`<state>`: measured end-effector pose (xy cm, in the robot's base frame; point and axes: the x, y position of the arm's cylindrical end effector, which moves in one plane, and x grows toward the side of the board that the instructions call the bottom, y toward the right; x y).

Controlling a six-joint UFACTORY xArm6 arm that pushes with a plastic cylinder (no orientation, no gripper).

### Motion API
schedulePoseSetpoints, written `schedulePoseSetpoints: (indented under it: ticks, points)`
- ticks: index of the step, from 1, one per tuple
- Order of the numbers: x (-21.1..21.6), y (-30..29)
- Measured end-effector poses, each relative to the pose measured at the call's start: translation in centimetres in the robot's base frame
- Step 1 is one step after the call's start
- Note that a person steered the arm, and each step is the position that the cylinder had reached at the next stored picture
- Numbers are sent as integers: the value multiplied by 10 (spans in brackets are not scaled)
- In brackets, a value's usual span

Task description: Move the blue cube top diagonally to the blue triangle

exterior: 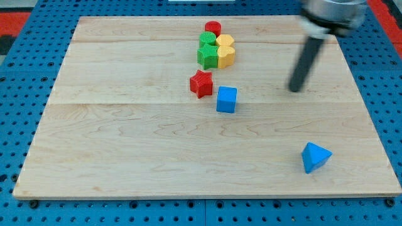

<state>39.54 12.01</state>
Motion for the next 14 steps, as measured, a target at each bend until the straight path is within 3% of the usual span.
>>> schedulePoseSetpoints:
  ticks: [1, 2, 3, 7, 9, 10, 13, 14]
  points:
    - [8, -96]
    - [37, -81]
    - [55, -29]
    - [59, -47]
    - [106, -19]
    - [91, -9]
    - [-55, 7]
    - [-78, 8]
